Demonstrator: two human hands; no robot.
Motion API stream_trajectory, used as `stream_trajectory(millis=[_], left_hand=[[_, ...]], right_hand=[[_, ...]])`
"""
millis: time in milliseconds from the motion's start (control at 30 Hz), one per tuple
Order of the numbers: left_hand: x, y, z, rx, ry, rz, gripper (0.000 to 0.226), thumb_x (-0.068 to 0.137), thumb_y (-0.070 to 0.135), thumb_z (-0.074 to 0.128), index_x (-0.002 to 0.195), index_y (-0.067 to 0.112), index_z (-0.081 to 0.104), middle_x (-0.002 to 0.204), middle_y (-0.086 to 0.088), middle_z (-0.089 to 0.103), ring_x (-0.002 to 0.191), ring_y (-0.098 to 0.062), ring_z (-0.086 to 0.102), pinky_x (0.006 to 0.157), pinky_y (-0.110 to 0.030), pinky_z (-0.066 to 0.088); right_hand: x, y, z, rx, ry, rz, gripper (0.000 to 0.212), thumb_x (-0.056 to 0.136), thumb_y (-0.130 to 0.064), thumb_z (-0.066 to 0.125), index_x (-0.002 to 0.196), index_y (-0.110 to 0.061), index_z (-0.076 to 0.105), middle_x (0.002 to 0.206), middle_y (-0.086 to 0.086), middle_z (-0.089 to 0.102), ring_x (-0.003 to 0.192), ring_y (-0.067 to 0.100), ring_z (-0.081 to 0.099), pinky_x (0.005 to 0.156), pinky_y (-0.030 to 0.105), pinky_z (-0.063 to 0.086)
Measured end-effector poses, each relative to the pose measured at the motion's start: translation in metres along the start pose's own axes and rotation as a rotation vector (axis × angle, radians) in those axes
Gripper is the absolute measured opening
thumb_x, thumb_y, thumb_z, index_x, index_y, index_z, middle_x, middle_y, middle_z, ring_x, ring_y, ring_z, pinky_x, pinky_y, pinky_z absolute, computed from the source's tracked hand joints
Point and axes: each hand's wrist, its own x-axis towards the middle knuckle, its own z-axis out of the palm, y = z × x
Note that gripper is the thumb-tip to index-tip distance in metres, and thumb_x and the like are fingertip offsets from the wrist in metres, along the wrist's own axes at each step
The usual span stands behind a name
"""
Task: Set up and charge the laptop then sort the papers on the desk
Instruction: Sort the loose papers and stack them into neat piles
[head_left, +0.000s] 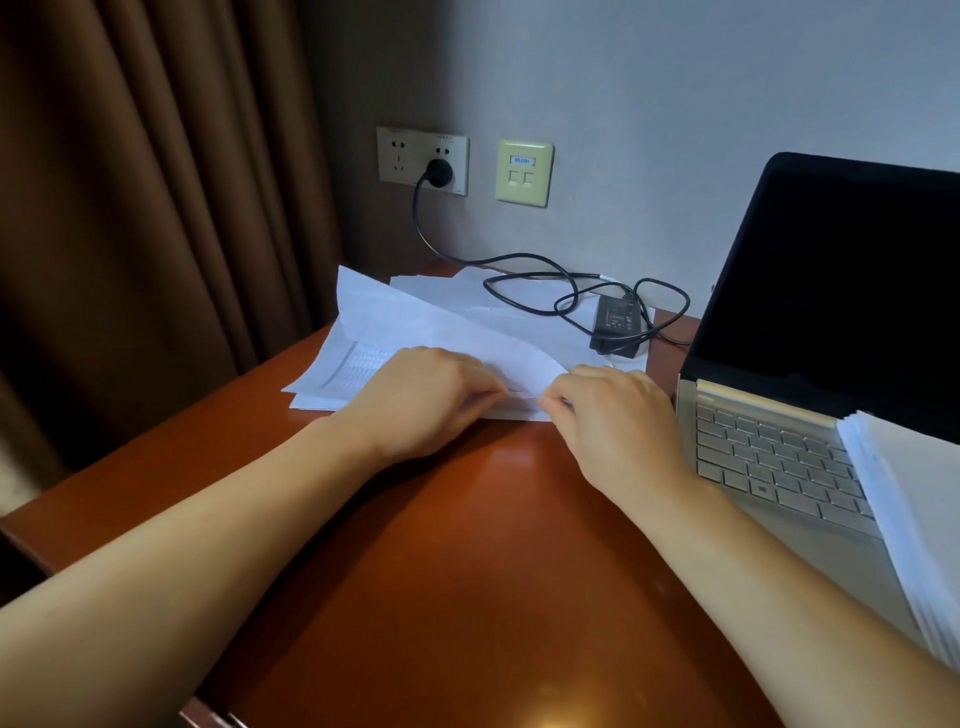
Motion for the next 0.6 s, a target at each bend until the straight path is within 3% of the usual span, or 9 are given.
stream_trajectory(millis=[133, 267, 367, 467, 600], left_hand=[[-0.001, -0.005, 0.002, -0.038, 0.031, -0.053, 0.028, 0.096, 0.053, 0.06, 0.097, 0.033, 0.08, 0.098, 0.011, 0.077, 0.084, -0.016, 0.067, 0.075, -0.036, 0.054], [-0.001, -0.012, 0.003, -0.141, 0.087, -0.102, 0.02, 0.088, 0.051, 0.07, 0.091, 0.033, 0.08, 0.091, 0.013, 0.076, 0.081, -0.01, 0.066, 0.074, -0.037, 0.055], [0.001, -0.008, 0.0, 0.001, 0.164, 0.065, 0.027, 0.087, 0.047, 0.066, 0.105, 0.028, 0.075, 0.102, 0.006, 0.071, 0.095, -0.02, 0.062, 0.082, -0.038, 0.052], [0.003, 0.001, -0.003, 0.231, 0.183, 0.241, 0.032, 0.087, 0.036, 0.07, 0.117, 0.024, 0.071, 0.11, -0.002, 0.063, 0.102, -0.025, 0.052, 0.083, -0.034, 0.039], [0.0, 0.0, 0.006, 0.277, 0.063, 0.273, 0.012, 0.087, 0.025, 0.064, 0.092, 0.023, 0.075, 0.089, 0.0, 0.066, 0.083, -0.026, 0.06, 0.069, -0.032, 0.044]], right_hand=[[-0.003, -0.001, -0.006, 0.113, -0.006, -0.037, 0.023, 0.099, -0.028, 0.051, 0.087, -0.022, 0.07, 0.083, -0.004, 0.065, 0.077, 0.023, 0.055, 0.071, 0.031, 0.032], [-0.003, -0.003, -0.004, 0.1, -0.017, -0.04, 0.025, 0.101, -0.024, 0.046, 0.085, -0.019, 0.065, 0.076, -0.006, 0.054, 0.072, 0.021, 0.043, 0.068, 0.031, 0.026], [-0.001, 0.002, -0.004, 0.013, 0.003, 0.036, 0.024, 0.101, -0.025, 0.047, 0.089, -0.019, 0.066, 0.082, -0.002, 0.061, 0.079, 0.028, 0.057, 0.063, 0.032, 0.032], [0.0, 0.004, -0.005, -0.003, 0.047, 0.13, 0.023, 0.099, -0.025, 0.049, 0.088, -0.017, 0.067, 0.084, 0.001, 0.064, 0.081, 0.032, 0.062, 0.057, 0.032, 0.035], [0.0, 0.004, -0.006, 0.038, 0.095, 0.188, 0.021, 0.097, -0.03, 0.057, 0.09, -0.014, 0.067, 0.085, 0.002, 0.066, 0.08, 0.035, 0.063, 0.06, 0.034, 0.037]])
